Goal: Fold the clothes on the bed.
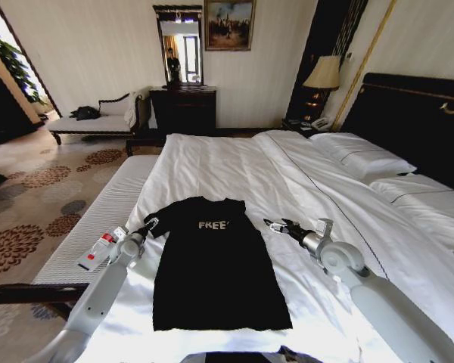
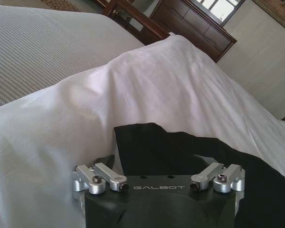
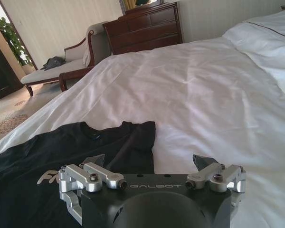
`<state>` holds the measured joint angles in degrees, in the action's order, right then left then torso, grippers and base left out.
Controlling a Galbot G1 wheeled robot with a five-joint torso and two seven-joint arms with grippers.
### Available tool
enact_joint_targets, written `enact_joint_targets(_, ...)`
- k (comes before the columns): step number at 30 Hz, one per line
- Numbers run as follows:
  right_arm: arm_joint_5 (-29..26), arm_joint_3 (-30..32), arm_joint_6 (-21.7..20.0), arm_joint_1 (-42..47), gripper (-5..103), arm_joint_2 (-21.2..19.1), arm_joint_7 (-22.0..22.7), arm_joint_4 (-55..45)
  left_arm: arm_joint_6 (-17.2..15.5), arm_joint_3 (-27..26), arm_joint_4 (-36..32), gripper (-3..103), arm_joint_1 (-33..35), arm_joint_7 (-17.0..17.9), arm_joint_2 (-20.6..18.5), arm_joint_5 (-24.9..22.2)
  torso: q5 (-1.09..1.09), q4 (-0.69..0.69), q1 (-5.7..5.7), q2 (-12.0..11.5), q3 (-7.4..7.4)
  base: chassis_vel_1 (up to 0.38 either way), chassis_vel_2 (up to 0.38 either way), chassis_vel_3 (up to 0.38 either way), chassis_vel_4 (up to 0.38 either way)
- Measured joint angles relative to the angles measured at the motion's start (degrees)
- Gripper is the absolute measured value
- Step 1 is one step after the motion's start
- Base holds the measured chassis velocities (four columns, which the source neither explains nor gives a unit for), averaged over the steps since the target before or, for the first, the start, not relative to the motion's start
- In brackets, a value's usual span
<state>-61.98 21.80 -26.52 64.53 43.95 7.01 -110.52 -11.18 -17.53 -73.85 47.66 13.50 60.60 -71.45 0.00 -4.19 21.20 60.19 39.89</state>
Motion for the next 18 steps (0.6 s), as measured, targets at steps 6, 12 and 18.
enact_joint_targets(6,0.2,0.2,-0.1,0.4,100,-0.1,-0.1,0.0,0.8,0.1,0.6,76,-0.4,-1.0,0.3,1.1,0.0,0.0,0.0,0.0,0.0,0.0,0.0,0.0,0.0)
enact_joint_targets(12,0.4,0.3,-0.4,1.3,100,0.3,-0.1,-0.7,1.1,-0.3,1.3,54,-0.5,-1.3,0.8,1.3,0.0,0.0,0.0,0.0,0.0,0.0,0.0,0.0,0.0)
enact_joint_targets(18,0.4,0.9,-0.5,1.7,100,0.1,-0.1,-0.9,1.1,-0.5,1.2,31,-0.5,-1.3,0.9,1.2,0.0,0.0,0.0,0.0,-0.01,0.0,0.0,0.0,0.0)
